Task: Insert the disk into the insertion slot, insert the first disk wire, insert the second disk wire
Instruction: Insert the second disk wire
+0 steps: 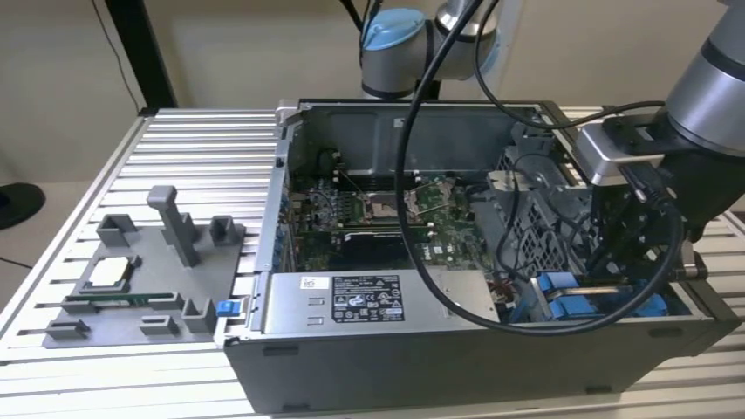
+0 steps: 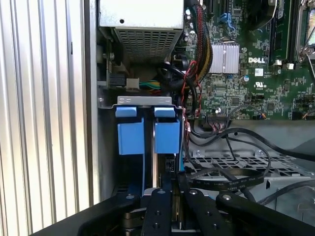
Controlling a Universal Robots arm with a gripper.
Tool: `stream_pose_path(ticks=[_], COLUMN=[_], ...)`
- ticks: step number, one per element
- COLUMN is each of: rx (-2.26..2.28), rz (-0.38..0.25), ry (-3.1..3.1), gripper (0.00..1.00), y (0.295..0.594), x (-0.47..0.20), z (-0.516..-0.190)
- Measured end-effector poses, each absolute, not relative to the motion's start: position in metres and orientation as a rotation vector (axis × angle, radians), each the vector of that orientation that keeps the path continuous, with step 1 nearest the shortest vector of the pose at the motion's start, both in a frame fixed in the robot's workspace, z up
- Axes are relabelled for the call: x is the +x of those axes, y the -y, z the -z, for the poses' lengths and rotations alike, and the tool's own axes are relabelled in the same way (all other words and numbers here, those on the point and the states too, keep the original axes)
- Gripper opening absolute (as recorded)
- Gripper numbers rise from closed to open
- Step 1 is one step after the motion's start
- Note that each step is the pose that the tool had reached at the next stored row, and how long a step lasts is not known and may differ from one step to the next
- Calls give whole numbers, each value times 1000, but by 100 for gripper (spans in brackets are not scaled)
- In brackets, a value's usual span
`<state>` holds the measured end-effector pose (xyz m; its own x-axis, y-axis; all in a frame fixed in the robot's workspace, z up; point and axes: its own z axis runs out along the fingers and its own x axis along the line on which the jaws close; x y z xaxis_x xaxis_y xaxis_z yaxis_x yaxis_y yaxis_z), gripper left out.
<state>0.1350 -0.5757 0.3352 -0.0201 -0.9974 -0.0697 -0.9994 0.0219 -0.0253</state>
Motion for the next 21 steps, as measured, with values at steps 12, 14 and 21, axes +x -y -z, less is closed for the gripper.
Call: stream_pose_path(ticks=[12,14,21], rx=[-2150,-2150,-2150], rz=[-48,-49,-47], ry=[-2196,-2195,-2196], gripper=[0,100,100], y=[576,576,576], x=[135,135,135], z=[-335,-334,-337])
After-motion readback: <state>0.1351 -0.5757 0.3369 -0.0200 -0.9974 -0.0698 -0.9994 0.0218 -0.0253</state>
